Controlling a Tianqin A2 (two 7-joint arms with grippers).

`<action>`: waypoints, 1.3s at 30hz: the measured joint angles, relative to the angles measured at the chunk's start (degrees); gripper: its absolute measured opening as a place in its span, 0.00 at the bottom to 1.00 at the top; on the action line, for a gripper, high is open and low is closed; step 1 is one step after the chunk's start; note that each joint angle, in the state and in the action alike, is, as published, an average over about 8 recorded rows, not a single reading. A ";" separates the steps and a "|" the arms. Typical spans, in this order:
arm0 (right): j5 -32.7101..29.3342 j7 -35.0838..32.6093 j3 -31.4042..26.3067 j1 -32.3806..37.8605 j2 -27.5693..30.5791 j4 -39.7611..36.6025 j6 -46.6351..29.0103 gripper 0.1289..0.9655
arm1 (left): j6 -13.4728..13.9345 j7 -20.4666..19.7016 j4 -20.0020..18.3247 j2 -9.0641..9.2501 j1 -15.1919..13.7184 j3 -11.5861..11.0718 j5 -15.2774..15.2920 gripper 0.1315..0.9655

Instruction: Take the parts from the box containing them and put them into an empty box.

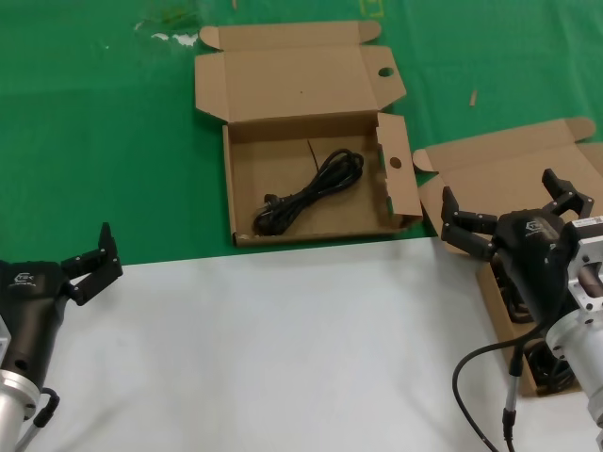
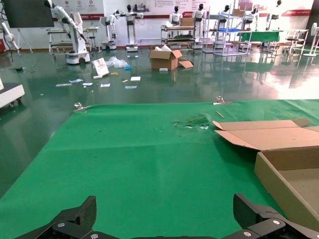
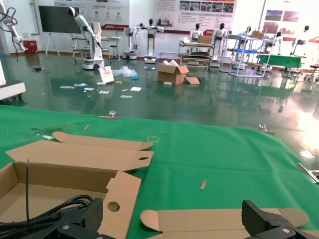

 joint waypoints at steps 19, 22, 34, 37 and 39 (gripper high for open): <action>0.00 0.00 0.00 0.00 0.00 0.00 0.00 1.00 | 0.00 0.01 0.00 0.00 0.00 0.00 0.00 1.00; 0.00 0.00 0.00 0.00 0.00 0.00 0.00 1.00 | 0.00 0.01 0.00 0.00 0.00 0.00 0.00 1.00; 0.00 0.00 0.00 0.00 0.00 0.00 0.00 1.00 | 0.00 0.00 0.00 0.00 0.00 0.00 0.00 1.00; 0.00 0.00 0.00 0.00 0.00 0.00 0.00 1.00 | 0.00 0.00 0.00 0.00 0.00 0.00 0.00 1.00; 0.00 0.00 0.00 0.00 0.00 0.00 0.00 1.00 | 0.00 0.00 0.00 0.00 0.00 0.00 0.00 1.00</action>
